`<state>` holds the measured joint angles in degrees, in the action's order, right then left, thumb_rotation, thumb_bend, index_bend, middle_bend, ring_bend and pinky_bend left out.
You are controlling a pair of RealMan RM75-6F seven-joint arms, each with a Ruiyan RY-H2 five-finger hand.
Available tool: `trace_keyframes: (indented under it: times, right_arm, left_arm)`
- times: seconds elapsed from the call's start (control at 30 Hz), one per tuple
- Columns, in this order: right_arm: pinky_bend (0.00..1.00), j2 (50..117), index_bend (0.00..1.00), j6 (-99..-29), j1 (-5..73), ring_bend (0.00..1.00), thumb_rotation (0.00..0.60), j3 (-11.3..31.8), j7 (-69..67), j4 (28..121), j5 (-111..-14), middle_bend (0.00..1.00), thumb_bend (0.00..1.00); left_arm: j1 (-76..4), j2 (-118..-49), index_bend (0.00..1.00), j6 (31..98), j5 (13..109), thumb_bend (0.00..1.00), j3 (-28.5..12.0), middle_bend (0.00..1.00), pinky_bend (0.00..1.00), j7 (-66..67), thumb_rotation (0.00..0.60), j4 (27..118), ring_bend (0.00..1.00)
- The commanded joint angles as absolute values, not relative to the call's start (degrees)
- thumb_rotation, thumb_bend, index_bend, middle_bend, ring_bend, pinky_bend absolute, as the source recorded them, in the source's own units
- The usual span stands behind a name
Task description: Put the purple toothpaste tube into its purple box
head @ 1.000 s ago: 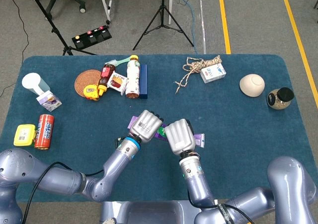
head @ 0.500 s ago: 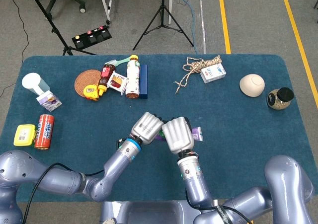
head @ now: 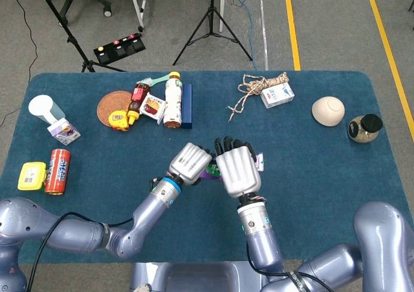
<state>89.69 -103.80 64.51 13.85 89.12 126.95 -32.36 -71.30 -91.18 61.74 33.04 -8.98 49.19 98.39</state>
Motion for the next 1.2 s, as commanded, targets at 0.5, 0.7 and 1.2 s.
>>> trace_keyframes:
  times: [0.5,0.7,1.2]
  right_arm:
    - [0.49,75.8,0.12,-102.2,58.7,0.29,0.600,15.8,81.6,126.9,-33.3,0.20,0.39]
    - [0.50,72.7,0.12,-99.6,55.5,0.30,0.600,14.7,77.1,120.1,-33.0,0.21,0.39]
    - [0.51,70.6,0.13,-92.9,50.9,0.31,0.600,11.6,68.0,116.1,-37.6,0.24,0.39]
  left_arm:
    - [-68.9,-90.9,0.51,61.0,41.8,0.24,-9.6,0.44,0.71,42.8,0.600,96.9,0.43]
    - [-66.3,-90.8,0.51,61.2,51.4,0.24,-9.8,0.44,0.71,35.2,0.600,94.8,0.43]
    - [-66.4,-89.2,0.51,60.0,45.0,0.24,-7.6,0.44,0.71,46.3,0.600,94.6,0.43]
